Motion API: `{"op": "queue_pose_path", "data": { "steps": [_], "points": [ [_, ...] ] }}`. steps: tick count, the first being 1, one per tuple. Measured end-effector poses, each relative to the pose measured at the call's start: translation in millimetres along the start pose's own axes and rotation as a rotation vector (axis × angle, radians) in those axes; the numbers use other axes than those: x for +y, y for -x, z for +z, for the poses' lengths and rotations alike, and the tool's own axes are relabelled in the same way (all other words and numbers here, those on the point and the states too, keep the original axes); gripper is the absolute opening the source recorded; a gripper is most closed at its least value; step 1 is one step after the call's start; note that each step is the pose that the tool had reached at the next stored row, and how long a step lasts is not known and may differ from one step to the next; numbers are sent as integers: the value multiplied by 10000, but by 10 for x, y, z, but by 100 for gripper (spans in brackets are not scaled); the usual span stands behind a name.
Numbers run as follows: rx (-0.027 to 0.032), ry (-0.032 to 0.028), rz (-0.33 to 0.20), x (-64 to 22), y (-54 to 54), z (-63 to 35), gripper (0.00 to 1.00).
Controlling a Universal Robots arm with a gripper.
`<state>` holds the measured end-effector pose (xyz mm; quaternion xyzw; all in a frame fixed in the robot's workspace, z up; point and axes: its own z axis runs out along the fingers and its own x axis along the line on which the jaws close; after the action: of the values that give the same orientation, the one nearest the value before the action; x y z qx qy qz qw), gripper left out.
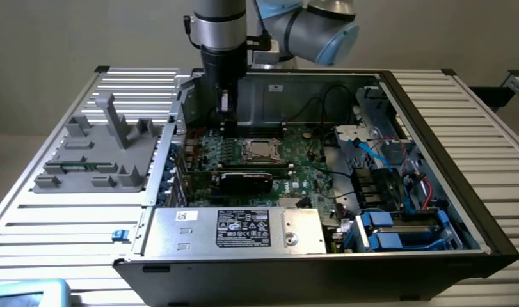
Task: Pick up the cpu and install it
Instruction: 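Close the cpu cover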
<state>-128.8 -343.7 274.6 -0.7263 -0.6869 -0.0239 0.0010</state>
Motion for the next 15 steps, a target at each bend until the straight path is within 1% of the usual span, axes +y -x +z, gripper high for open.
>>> {"op": "queue_pose_path", "data": {
  "steps": [5, 7, 15],
  "points": [
    [1, 12, 0, -12, -7, -227, 11],
    [0, 13, 0, -19, -11, -291, 11],
    [0, 20, 19, -81, -54, -338, 11]
  ]
}}
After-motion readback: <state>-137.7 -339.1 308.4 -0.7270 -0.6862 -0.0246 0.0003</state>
